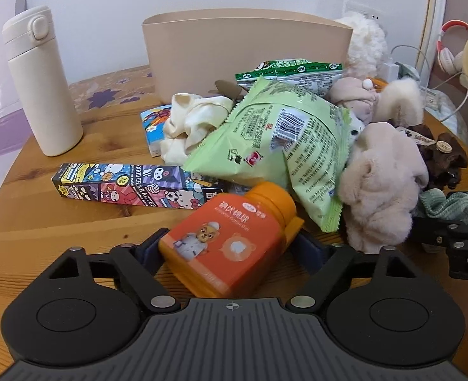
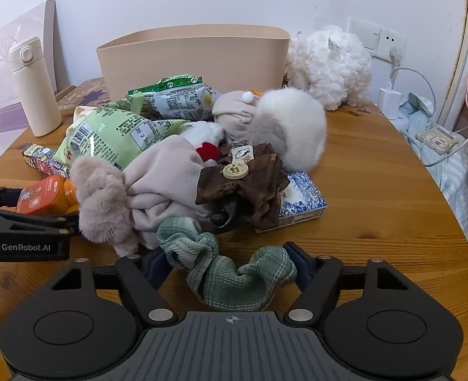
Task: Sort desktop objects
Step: 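Grasp the orange bottle with the left tool while the right tool grasps the green scrunchie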
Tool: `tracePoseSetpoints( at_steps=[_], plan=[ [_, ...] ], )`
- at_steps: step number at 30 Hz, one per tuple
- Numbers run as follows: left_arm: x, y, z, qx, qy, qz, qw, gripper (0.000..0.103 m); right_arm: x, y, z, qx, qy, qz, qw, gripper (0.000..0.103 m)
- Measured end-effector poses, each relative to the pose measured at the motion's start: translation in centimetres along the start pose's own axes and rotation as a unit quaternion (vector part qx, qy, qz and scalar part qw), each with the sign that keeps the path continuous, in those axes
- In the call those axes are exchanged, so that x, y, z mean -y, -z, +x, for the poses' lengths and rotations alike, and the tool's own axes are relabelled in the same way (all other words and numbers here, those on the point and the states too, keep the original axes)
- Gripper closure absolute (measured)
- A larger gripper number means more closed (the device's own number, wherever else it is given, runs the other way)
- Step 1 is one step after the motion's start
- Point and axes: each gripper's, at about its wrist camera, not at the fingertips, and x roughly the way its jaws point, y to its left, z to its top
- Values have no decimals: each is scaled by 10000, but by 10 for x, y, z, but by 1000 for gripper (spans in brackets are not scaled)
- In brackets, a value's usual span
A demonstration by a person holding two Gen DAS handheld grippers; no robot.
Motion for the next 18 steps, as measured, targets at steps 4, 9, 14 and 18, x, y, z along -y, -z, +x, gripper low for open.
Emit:
tracePoseSetpoints(
  at_steps=[4,9,14,18],
  plan=[
    [2,2,-4,12,16,5,10000,25,3,3,-3,-41,-52,41,10000,47],
    [7,4,-8,21,56,68,10000,30,5,9,-8,-80,-161,75,9998,62],
    [14,9,-13,46,104,88,9999,31,6,14,-14,-59,-281,60,9996,72],
    [20,14,-18,101,91,79,9999,31,9,17,-20,-34,-346,106,9993,76]
  ],
)
